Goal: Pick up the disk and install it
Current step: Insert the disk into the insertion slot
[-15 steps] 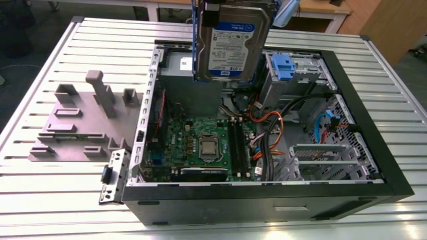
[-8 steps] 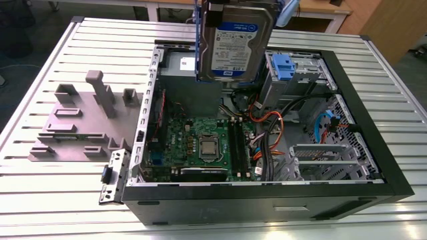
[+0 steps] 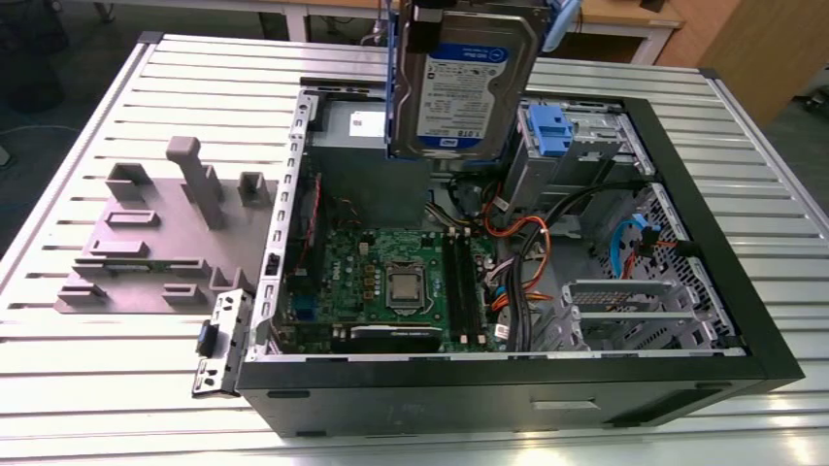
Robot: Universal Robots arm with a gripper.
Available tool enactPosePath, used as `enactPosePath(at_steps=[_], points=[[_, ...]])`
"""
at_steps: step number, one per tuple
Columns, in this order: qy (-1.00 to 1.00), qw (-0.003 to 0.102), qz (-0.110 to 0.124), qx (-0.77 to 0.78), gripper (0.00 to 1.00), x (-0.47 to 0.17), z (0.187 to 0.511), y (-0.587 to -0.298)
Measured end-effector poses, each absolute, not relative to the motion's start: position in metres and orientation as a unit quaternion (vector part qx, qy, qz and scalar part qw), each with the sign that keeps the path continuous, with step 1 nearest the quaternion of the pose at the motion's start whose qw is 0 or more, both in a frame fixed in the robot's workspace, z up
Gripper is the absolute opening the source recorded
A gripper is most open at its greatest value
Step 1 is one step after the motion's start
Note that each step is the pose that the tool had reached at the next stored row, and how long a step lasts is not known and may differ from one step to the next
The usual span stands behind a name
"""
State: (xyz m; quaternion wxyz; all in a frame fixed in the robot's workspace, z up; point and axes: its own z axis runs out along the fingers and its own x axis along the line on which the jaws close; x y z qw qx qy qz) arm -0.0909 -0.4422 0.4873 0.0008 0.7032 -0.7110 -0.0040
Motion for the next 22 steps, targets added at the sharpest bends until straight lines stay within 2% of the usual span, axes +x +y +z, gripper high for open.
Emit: enactPosePath(at_steps=[22], points=[[-0.711,0.001,-0.004,0.703,0.36,-0.0889,0.4872,-0.4480]])
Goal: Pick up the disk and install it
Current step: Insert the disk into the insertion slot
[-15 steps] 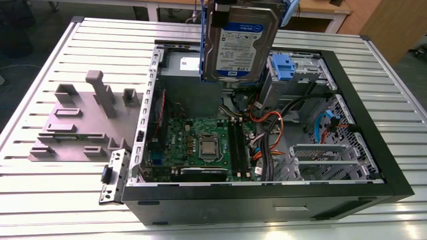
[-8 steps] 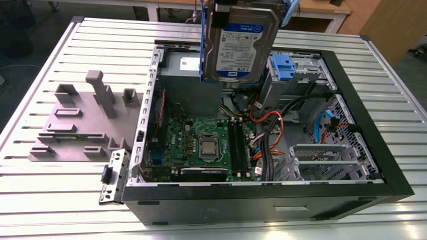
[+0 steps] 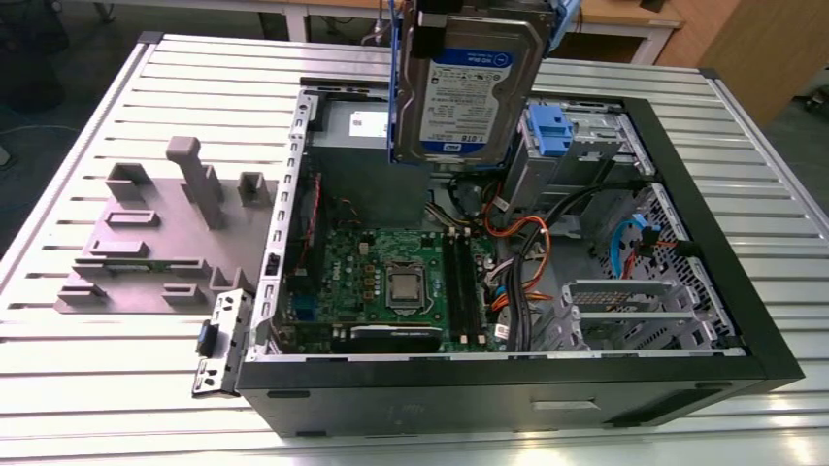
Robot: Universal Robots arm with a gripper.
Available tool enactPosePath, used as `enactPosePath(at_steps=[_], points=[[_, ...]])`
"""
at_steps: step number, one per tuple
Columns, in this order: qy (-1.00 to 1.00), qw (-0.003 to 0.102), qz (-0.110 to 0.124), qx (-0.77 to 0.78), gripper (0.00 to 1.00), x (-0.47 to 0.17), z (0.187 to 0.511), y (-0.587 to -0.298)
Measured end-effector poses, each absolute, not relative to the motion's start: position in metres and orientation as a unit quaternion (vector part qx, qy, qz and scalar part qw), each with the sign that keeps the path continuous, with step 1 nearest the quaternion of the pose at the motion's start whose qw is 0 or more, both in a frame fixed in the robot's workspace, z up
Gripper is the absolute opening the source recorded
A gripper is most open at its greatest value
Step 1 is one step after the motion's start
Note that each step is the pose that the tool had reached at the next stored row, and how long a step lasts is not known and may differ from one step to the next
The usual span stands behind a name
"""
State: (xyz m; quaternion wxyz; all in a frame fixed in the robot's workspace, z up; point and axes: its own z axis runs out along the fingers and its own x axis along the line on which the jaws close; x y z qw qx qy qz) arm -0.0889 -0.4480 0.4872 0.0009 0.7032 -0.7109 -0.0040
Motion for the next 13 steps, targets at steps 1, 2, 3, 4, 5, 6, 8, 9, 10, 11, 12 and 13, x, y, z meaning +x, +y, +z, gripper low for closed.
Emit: enactPosePath(at_steps=[1,2,3,4,5,6,8,9,10,11,12,13], points=[[-0.711,0.001,-0.004,0.703,0.36,-0.0889,0.4873,-0.4486],[-0.711,0.001,-0.004,0.703,0.36,-0.0889,0.4872,-0.4491],[-0.711,0.001,-0.004,0.703,0.36,-0.0890,0.4872,-0.4497],[-0.711,0.001,-0.004,0.703,0.36,-0.0889,0.4872,-0.4503],[-0.711,0.001,-0.004,0.703,0.36,-0.0889,0.4872,-0.4509],[-0.711,0.001,-0.004,0.703,0.36,-0.0890,0.4872,-0.4515],[-0.711,0.001,-0.004,0.703,0.36,-0.0890,0.4872,-0.4526],[-0.711,0.001,-0.004,0.703,0.36,-0.0889,0.4872,-0.4531],[-0.711,0.001,-0.004,0.703,0.36,-0.0890,0.4872,-0.4535],[-0.711,0.001,-0.004,0.703,0.36,-0.0890,0.4872,-0.4539],[-0.711,0.001,-0.004,0.703,0.36,-0.0890,0.4871,-0.4541],[-0.711,0.001,-0.004,0.703,0.36,-0.0889,0.4872,-0.4543]])
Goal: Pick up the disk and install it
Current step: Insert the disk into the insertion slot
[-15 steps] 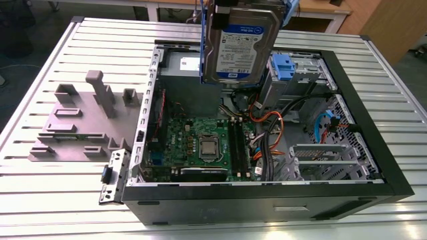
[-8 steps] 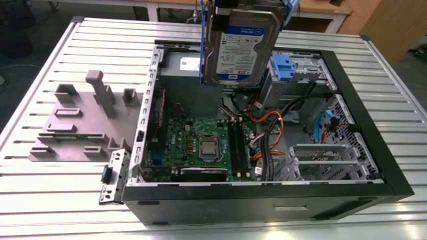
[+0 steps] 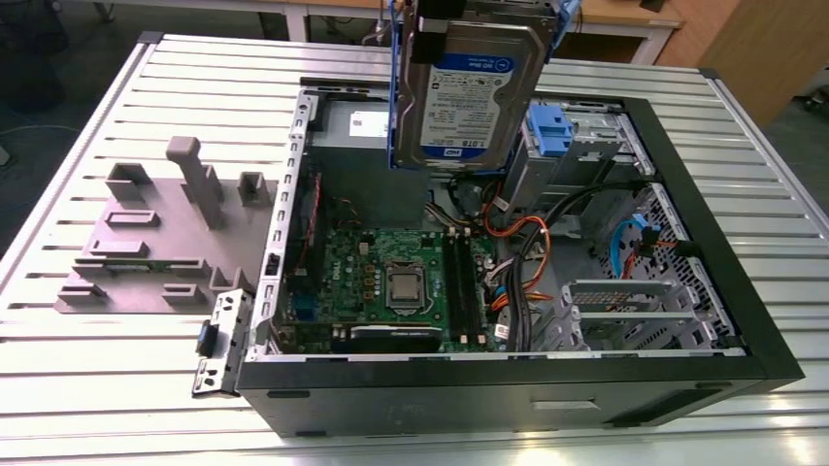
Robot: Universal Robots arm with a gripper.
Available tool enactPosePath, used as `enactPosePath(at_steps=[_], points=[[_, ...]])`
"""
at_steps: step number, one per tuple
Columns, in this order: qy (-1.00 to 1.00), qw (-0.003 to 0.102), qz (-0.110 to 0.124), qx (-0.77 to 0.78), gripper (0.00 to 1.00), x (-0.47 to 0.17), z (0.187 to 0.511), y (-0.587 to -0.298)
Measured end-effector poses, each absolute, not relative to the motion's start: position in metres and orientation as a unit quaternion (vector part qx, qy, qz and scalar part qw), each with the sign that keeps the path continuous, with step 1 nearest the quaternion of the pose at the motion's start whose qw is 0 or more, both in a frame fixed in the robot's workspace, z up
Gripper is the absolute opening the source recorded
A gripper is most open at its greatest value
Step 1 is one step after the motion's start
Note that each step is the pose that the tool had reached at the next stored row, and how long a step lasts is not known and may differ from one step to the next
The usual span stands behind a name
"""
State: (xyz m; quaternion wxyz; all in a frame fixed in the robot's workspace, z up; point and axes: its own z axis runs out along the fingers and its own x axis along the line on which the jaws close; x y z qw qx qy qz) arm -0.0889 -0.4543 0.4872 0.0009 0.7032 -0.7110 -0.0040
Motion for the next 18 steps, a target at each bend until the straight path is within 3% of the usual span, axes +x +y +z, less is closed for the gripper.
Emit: enactPosePath(at_steps=[18], points=[[-0.711,0.001,-0.004,0.703,0.36,-0.0832,0.4872,-0.4543]])
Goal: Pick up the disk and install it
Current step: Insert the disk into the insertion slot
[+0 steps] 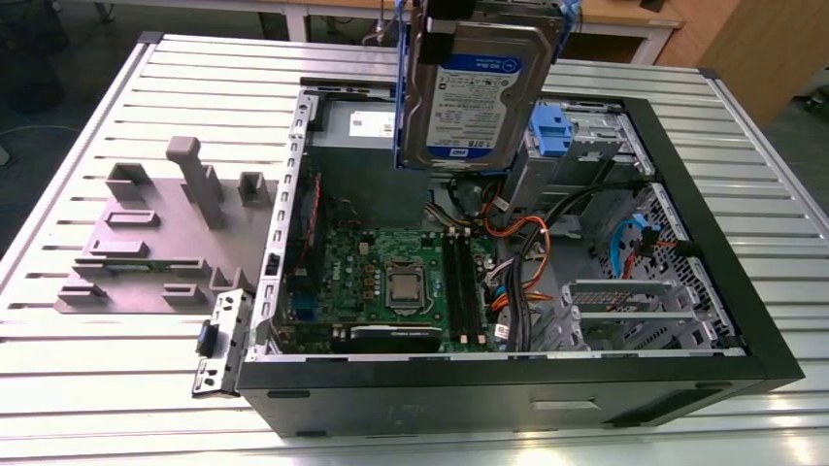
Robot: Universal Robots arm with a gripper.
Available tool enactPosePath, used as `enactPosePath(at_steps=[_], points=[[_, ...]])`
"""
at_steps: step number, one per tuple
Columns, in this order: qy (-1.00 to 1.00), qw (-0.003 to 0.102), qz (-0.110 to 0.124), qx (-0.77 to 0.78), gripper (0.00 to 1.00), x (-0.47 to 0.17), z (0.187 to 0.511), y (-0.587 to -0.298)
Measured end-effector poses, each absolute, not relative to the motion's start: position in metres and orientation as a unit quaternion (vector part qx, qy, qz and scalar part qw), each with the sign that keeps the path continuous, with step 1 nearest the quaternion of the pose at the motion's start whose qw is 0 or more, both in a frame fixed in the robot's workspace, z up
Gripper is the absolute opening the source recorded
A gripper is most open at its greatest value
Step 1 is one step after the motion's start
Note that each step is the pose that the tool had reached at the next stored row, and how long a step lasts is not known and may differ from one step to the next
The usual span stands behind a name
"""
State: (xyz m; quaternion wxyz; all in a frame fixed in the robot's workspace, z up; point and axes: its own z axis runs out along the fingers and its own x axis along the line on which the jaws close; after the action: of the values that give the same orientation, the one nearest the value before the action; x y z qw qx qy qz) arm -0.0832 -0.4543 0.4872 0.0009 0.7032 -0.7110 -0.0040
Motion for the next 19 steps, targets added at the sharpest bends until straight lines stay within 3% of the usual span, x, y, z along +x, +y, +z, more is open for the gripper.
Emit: enactPosePath(at_steps=[19], points=[[-0.711,0.001,-0.004,0.703,0.36,-0.0744,0.4871,-0.4543]])
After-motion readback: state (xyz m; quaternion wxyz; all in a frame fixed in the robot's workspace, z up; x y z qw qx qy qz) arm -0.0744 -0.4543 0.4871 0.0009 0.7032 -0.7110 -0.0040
